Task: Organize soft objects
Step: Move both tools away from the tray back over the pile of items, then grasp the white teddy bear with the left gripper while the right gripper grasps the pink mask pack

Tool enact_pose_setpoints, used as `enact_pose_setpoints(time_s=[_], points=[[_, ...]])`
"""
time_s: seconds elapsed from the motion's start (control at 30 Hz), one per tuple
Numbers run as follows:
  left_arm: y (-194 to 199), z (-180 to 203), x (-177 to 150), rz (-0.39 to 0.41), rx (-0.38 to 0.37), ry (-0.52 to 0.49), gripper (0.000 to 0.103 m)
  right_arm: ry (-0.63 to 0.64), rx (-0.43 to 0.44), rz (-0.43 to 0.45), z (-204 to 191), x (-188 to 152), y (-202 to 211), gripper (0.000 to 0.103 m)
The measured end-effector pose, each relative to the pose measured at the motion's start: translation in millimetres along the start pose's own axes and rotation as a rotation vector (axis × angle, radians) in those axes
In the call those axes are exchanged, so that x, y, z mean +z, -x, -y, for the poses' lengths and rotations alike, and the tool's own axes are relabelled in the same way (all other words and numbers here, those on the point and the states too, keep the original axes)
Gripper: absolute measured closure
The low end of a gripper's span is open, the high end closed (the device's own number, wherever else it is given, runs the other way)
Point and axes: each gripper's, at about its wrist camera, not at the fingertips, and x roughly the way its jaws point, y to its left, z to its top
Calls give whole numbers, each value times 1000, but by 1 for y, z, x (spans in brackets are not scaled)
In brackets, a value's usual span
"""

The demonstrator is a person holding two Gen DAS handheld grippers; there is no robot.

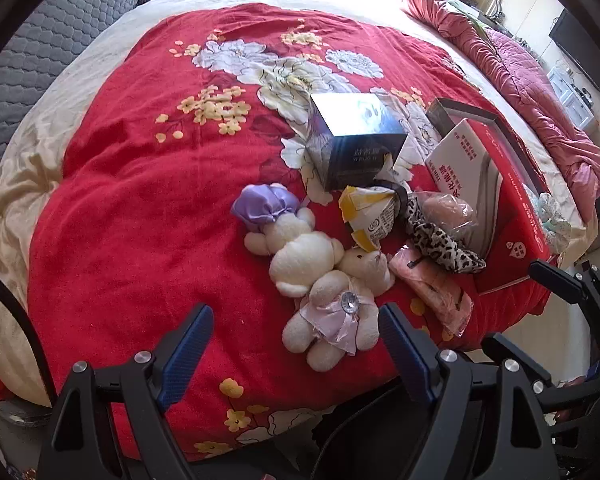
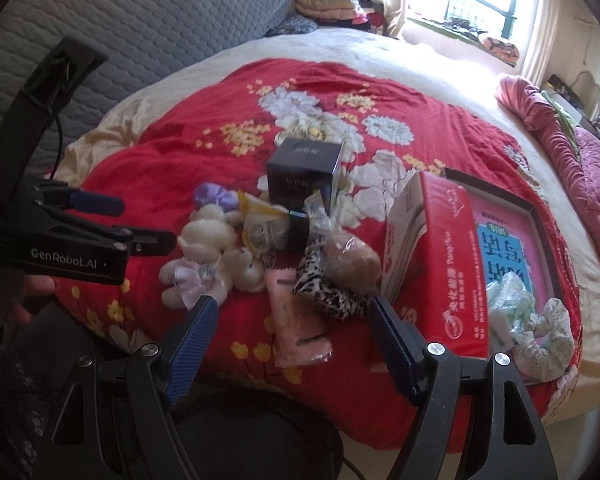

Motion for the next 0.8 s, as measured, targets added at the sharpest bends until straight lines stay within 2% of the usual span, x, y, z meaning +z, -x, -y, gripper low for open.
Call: enact_pose_setpoints(time_s=[0.17,0.53,0.8], points=[[-18,1,-5,-33,-2,-11,19,8,8,-76,-4,-8,-25,25],[-63,2,-2,-106,-25,2,19,-49,-7,-185,13,-6,-57,25],[-71,-2,-1,-112,-71,22,19,-38,-39,-251,14,-2,-80,24]])
